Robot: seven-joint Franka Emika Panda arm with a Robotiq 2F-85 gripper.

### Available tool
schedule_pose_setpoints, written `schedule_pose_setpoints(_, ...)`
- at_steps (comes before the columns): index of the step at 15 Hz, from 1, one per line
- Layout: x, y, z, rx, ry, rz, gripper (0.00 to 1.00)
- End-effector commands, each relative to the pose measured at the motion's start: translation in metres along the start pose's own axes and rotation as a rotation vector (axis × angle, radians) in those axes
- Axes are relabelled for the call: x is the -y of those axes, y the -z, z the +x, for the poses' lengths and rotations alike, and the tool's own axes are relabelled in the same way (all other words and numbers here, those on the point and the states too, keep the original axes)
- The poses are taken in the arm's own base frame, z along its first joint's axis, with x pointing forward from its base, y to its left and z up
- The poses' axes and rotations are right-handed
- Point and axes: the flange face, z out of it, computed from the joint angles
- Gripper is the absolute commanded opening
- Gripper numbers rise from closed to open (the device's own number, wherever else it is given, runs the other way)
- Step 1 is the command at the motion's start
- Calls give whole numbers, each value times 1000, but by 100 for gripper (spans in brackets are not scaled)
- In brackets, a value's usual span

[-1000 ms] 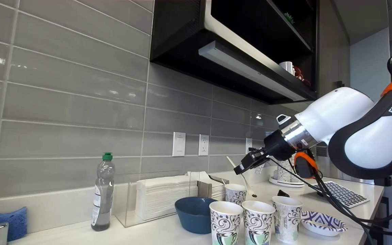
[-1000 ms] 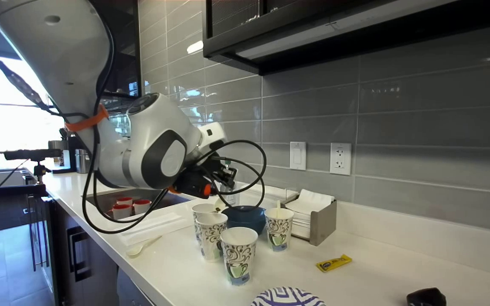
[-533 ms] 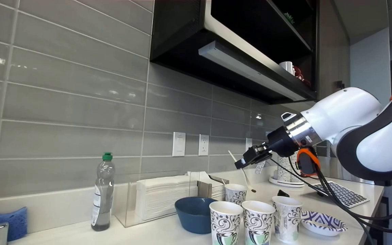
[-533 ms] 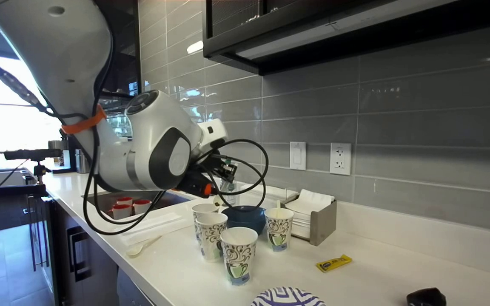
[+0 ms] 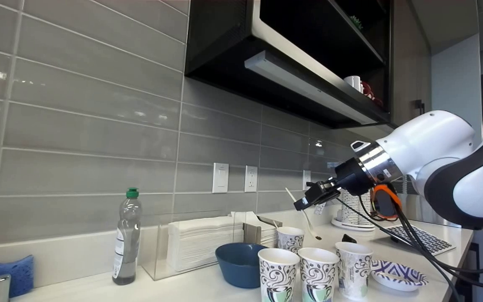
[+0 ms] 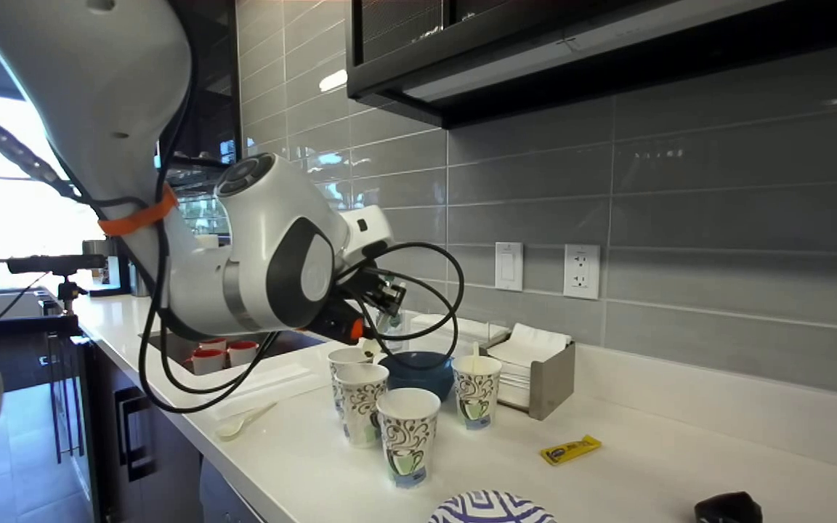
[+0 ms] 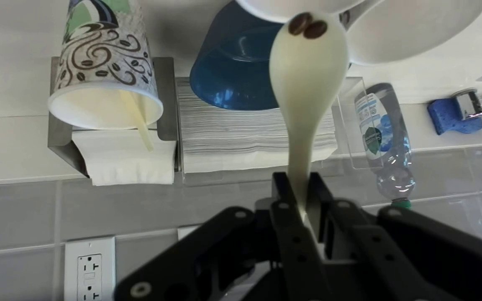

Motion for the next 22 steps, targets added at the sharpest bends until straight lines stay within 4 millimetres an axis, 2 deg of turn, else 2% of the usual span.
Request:
schedule_pose_setpoints(1, 4, 7, -1, 1, -15, 44, 3)
schedule_pose_setpoints(7, -4, 15, -4, -40, -29, 76, 3)
schedule_pose_setpoints(10, 2, 16, 7, -25, -33, 41, 3)
schedule_pose_setpoints(13, 26, 16, 21, 63, 47, -20, 3)
schedule_pose_setpoints(17, 72, 31, 38, 187, 164, -149, 3)
schedule_pose_setpoints(22, 136, 39, 25, 390, 255, -183, 3)
